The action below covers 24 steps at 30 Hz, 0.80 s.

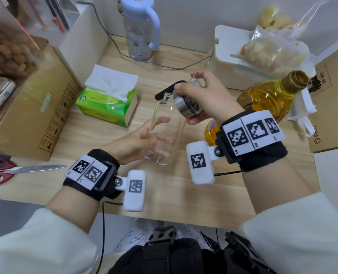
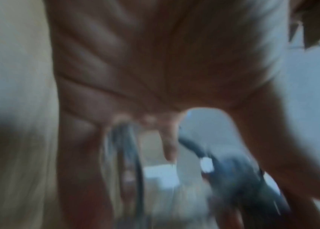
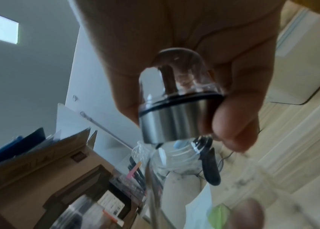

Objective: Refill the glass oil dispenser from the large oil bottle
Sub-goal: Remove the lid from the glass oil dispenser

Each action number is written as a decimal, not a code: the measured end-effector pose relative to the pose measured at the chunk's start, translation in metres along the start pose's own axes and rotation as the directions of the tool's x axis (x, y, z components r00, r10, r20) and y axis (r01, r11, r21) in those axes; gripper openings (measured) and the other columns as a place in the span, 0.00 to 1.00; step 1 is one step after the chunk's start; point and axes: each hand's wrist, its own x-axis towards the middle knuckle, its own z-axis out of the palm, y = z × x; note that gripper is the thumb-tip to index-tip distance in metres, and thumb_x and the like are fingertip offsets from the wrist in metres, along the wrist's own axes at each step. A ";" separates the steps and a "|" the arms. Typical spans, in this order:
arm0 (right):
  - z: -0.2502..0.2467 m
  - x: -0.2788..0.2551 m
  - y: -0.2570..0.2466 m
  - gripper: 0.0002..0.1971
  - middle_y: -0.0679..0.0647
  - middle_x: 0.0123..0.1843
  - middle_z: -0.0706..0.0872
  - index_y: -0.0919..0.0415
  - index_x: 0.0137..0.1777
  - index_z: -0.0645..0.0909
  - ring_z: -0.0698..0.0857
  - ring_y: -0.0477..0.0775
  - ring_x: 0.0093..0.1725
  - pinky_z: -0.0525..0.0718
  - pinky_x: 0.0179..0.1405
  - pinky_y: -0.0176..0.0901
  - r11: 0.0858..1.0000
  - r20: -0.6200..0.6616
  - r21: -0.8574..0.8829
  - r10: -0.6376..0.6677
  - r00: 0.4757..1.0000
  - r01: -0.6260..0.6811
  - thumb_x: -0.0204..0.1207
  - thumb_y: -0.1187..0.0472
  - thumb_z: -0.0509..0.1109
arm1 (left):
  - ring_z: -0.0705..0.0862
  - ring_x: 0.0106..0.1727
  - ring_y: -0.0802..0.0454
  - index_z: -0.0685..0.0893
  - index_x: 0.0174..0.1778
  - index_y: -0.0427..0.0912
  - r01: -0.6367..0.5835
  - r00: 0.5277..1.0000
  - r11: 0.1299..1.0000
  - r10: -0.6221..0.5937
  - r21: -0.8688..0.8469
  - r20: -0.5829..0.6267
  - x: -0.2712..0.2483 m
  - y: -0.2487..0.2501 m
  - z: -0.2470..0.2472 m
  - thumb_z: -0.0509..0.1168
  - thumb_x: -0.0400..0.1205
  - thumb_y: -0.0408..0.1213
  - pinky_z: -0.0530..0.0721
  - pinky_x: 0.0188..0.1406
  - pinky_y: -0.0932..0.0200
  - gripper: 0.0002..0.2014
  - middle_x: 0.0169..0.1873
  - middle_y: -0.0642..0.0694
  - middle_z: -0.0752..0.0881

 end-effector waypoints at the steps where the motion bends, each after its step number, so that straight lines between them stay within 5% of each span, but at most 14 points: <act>1: 0.003 0.001 -0.001 0.31 0.56 0.63 0.79 0.51 0.71 0.65 0.86 0.56 0.42 0.89 0.28 0.45 1.000 -0.001 -0.014 -0.013 1.000 0.013 0.70 0.49 0.72 | 0.88 0.38 0.50 0.73 0.63 0.55 -0.009 0.997 0.998 0.013 0.056 -0.073 0.004 0.001 0.006 0.81 0.53 0.41 0.87 0.33 0.61 0.40 0.48 0.42 0.84; 4: 0.008 0.005 -0.002 0.31 0.56 0.64 0.78 0.51 0.71 0.65 0.86 0.59 0.49 0.90 0.29 0.47 0.999 -0.035 0.031 -0.040 0.999 0.041 0.70 0.50 0.72 | 0.85 0.33 0.56 0.78 0.52 0.51 -0.040 0.963 0.996 0.060 0.081 -0.261 0.012 -0.005 0.012 0.78 0.55 0.35 0.82 0.25 0.65 0.30 0.42 0.44 0.84; 8: 0.006 0.017 0.002 0.29 0.55 0.63 0.76 0.51 0.70 0.63 0.86 0.65 0.53 0.87 0.25 0.41 0.968 -0.180 0.242 -0.024 0.983 0.068 0.73 0.51 0.70 | 0.84 0.43 0.50 0.80 0.50 0.50 -0.087 0.923 0.996 0.073 -0.022 -0.378 0.007 -0.027 -0.006 0.77 0.52 0.37 0.84 0.45 0.55 0.29 0.37 0.49 0.88; 13: 0.022 0.041 0.032 0.35 0.59 0.67 0.70 0.47 0.72 0.58 0.79 0.60 0.61 0.90 0.44 0.51 0.968 -0.200 0.248 0.002 0.980 0.048 0.70 0.56 0.74 | 0.84 0.44 0.58 0.77 0.52 0.54 -0.178 0.862 0.984 0.160 0.008 -0.481 -0.005 -0.043 -0.023 0.78 0.48 0.34 0.84 0.40 0.65 0.35 0.45 0.50 0.83; 16: 0.046 0.058 0.063 0.35 0.59 0.60 0.75 0.52 0.67 0.62 0.80 0.62 0.59 0.85 0.56 0.59 0.985 -0.157 0.160 0.091 0.983 -0.066 0.64 0.58 0.79 | 0.81 0.46 0.56 0.76 0.52 0.54 -0.184 0.817 0.978 0.206 0.095 -0.539 -0.006 -0.043 -0.030 0.79 0.46 0.35 0.81 0.44 0.61 0.37 0.46 0.52 0.80; 18: 0.059 0.067 0.084 0.33 0.54 0.51 0.78 0.56 0.62 0.65 0.83 0.59 0.53 0.86 0.54 0.46 0.987 -0.140 0.104 0.138 0.981 -0.124 0.62 0.57 0.80 | 0.81 0.46 0.55 0.76 0.54 0.53 -0.174 0.811 0.975 0.220 0.136 -0.542 -0.006 -0.043 -0.033 0.80 0.46 0.35 0.79 0.46 0.60 0.38 0.45 0.52 0.80; 20: 0.069 0.070 0.099 0.29 0.48 0.43 0.76 0.56 0.55 0.65 0.81 0.49 0.42 0.80 0.34 0.23 0.987 -0.142 0.074 0.154 0.978 -0.145 0.62 0.57 0.81 | 0.81 0.45 0.58 0.75 0.53 0.52 -0.169 0.815 0.973 0.228 0.157 -0.532 -0.007 -0.043 -0.034 0.79 0.47 0.34 0.81 0.43 0.64 0.38 0.45 0.51 0.80; 21: 0.074 0.071 0.104 0.28 0.46 0.42 0.75 0.53 0.52 0.65 0.79 0.47 0.41 0.78 0.33 0.21 0.984 -0.141 0.079 0.169 0.976 -0.159 0.60 0.57 0.82 | 0.81 0.44 0.60 0.75 0.53 0.51 -0.174 0.817 0.972 0.233 0.160 -0.527 -0.007 -0.043 -0.034 0.79 0.47 0.33 0.81 0.41 0.66 0.38 0.45 0.51 0.80; 24: 0.081 0.073 0.107 0.32 0.48 0.52 0.78 0.46 0.51 0.67 0.81 0.57 0.56 0.84 0.59 0.54 0.970 -0.102 0.151 0.208 0.973 -0.191 0.53 0.54 0.83 | 0.82 0.48 0.63 0.75 0.51 0.50 -0.161 0.821 0.973 0.225 0.165 -0.524 -0.006 -0.044 -0.034 0.79 0.45 0.33 0.83 0.46 0.65 0.37 0.46 0.52 0.81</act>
